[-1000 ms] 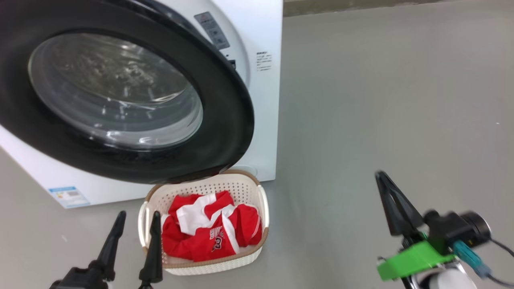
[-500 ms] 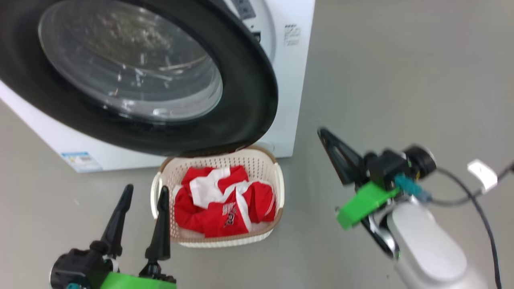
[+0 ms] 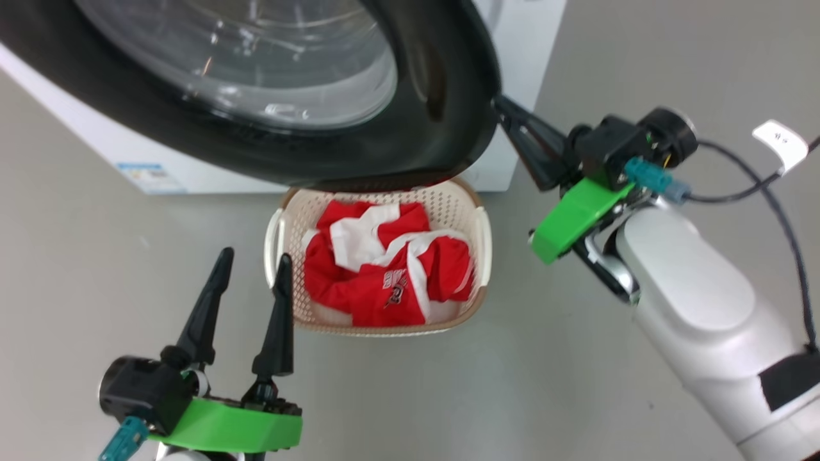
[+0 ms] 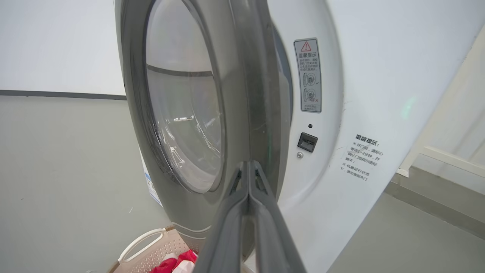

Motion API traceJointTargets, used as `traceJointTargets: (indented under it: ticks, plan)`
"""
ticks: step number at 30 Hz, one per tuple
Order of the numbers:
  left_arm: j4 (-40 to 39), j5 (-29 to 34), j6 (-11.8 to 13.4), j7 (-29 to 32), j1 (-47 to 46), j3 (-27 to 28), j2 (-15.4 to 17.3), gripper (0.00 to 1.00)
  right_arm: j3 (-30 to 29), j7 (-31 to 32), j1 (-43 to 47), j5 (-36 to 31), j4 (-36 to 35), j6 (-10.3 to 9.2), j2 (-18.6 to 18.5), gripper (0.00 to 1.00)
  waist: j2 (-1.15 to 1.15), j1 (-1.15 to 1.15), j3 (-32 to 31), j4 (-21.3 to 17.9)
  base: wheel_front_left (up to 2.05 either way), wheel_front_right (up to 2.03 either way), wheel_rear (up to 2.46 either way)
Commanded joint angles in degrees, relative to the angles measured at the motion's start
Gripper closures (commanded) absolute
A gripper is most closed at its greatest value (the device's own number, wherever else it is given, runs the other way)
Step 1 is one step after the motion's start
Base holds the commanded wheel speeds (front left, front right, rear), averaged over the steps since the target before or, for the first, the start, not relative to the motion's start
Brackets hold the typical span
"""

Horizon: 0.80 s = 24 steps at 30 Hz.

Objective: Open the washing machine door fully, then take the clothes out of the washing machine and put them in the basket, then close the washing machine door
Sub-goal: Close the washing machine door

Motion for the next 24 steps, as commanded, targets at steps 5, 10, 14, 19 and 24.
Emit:
traceJointTargets:
  ticks: [5,10,14,19,24]
  plan:
    - [-0.71,1.20,-1.20,-0.45,-2.79,1.95,-0.37,0.00,2.27,-0.49,-5.09,2.41,0.67,0.36,-0.70,1.00,0.00,0.00,4.58,3.95,0.00,0.00,0.00]
    - [-0.45,1.94,-2.00,-0.45,-3.78,2.31,-1.33,0.00,2.83,-0.51,-8.70,3.31,1.44,0.36,-1.85,1.00,0.00,0.00,6.45,5.27,0.00,0.00,0.00]
    - [-0.47,2.43,-2.44,-0.45,-4.27,2.51,-1.83,0.00,2.22,-0.51,-11.00,2.83,1.97,0.36,-2.71,1.00,0.00,0.00,7.61,5.95,0.00,0.00,0.00]
    - [-0.57,3.19,-2.88,-0.45,-4.67,2.87,-2.20,0.00,-0.44,-0.52,-13.30,2.33,2.61,0.36,-2.61,1.00,0.00,0.00,8.84,6.47,0.00,0.00,0.00]
    - [-0.36,3.33,-3.29,-0.45,-5.29,2.72,-2.61,0.00,-2.07,-0.52,-16.01,1.03,3.47,0.36,-2.77,1.00,0.00,0.00,10.15,6.98,0.00,0.00,0.00]
